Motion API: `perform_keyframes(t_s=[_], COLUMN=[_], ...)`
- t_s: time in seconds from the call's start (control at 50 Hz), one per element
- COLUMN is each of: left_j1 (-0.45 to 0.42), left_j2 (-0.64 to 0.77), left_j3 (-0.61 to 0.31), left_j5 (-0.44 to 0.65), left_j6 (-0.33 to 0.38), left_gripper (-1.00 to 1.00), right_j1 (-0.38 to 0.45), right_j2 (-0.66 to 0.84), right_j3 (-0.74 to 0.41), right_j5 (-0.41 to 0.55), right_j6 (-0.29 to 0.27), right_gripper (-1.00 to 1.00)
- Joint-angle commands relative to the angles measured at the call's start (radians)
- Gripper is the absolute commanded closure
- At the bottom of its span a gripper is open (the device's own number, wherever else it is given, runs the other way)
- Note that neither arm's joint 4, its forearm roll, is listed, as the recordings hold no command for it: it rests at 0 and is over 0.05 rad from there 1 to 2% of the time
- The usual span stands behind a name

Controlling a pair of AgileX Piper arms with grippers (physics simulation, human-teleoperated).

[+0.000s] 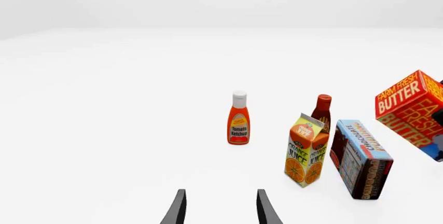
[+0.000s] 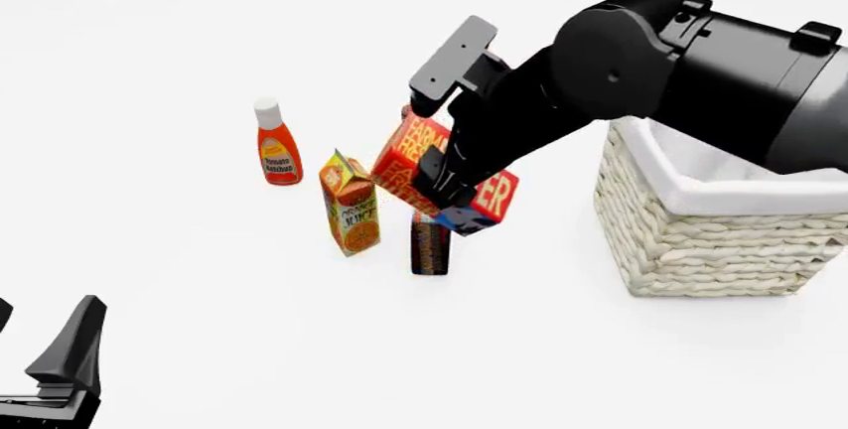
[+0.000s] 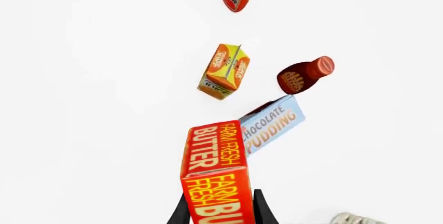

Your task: Pick the butter and place it in the basket.

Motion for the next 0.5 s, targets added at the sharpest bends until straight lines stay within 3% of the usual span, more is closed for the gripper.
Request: perform_keyframes(t_s=[0.02, 0.42, 0.46, 0.5], left_j1=[0.0, 0.0, 0.0, 0.0], left_j2=[0.0, 0.0, 0.0, 0.0], left_j3=[0.0, 0.0, 0.0, 0.0], left_j5=[0.0, 0.0, 0.0, 0.0], left_j6=[0.0, 0.0, 0.0, 0.0], left_gripper=[-1.0, -1.0, -1.0, -1.0], right_j1=[-0.027, -0.087, -0.106, -0.095], right_j2=[-0.033, -0.063, -0.069, -0.071], right_j3=[-0.01, -0.009, 0.01, 0.008], right_j5=[-0.022, -0.069, -0.082, -0.085], right_j6=[0.032, 0.048, 0.027, 0.048], right_gripper=[1.0, 1.0, 1.0, 1.0])
